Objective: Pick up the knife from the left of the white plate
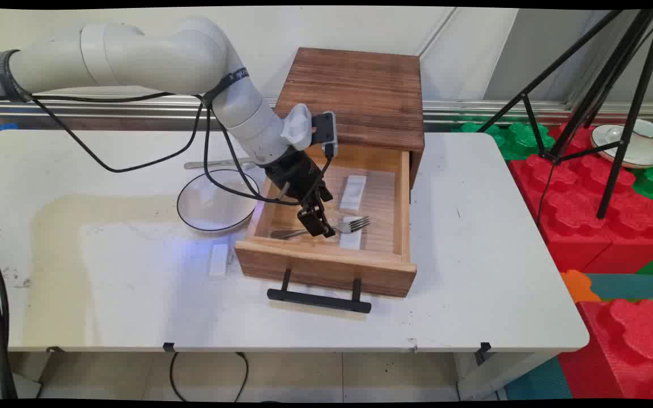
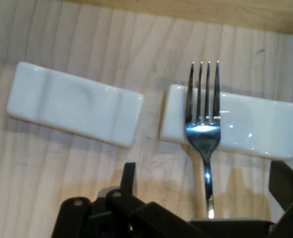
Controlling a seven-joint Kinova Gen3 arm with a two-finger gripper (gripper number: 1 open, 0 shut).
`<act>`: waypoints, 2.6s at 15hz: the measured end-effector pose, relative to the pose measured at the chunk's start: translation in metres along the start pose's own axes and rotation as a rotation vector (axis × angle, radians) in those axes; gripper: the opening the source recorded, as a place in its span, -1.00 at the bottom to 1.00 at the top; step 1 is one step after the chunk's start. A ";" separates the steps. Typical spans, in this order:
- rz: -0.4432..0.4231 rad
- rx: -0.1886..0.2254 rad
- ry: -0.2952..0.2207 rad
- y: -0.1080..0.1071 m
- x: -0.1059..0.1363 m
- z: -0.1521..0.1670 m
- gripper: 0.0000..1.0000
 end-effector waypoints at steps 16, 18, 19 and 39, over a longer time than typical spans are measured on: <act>0.040 0.043 0.067 -0.004 -0.013 -0.070 1.00; 0.040 0.042 0.074 -0.003 -0.018 -0.081 1.00; 0.039 0.042 0.077 -0.003 -0.020 -0.085 1.00; 0.035 0.075 0.042 -0.025 -0.098 -0.214 1.00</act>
